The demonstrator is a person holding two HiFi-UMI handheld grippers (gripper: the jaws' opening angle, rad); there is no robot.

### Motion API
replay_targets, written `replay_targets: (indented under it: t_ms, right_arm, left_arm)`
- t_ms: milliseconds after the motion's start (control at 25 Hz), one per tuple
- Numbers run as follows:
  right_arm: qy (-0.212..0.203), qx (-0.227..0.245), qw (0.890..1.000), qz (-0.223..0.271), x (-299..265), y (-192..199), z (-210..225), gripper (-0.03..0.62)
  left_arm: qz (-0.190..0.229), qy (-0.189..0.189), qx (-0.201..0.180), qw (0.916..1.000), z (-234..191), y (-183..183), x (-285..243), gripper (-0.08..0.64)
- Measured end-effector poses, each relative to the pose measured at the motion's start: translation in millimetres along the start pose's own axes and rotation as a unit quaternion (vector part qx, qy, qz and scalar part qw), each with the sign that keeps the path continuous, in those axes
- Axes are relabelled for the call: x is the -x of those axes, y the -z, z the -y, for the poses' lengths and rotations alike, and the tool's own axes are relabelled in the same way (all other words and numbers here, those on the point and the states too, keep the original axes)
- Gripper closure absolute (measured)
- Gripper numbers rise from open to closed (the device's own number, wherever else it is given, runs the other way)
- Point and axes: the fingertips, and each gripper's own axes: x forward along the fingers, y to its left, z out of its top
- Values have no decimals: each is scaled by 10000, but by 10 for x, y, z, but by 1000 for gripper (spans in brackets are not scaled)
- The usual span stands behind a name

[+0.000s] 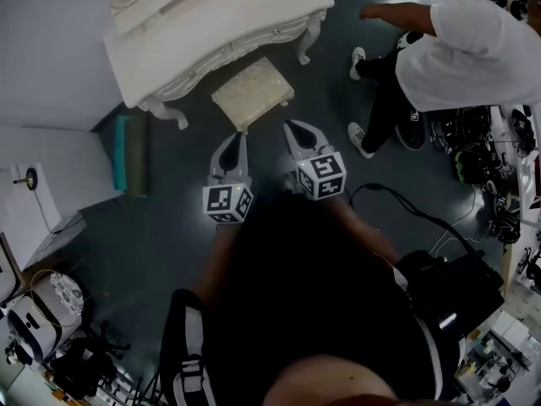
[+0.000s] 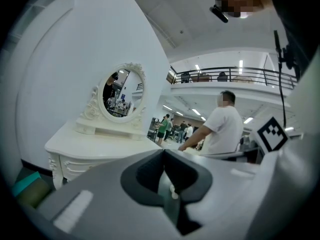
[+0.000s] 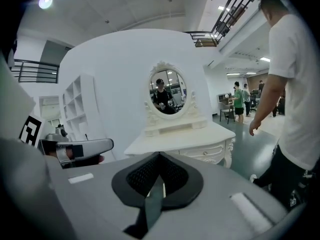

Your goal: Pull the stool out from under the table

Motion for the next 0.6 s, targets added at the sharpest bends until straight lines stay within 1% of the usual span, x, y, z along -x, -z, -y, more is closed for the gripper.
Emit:
replay_targets:
  t_ms: [160, 600]
  right_arm:
    - [-26, 33, 10000, -6, 2, 11, -21, 594]
    - [22, 8, 10000, -29, 38, 63, 58, 594]
  left_arm:
    - [1, 78, -5, 10000, 35, 9, -1, 551]
    - [-15, 75, -33, 10000, 74, 33, -25, 551]
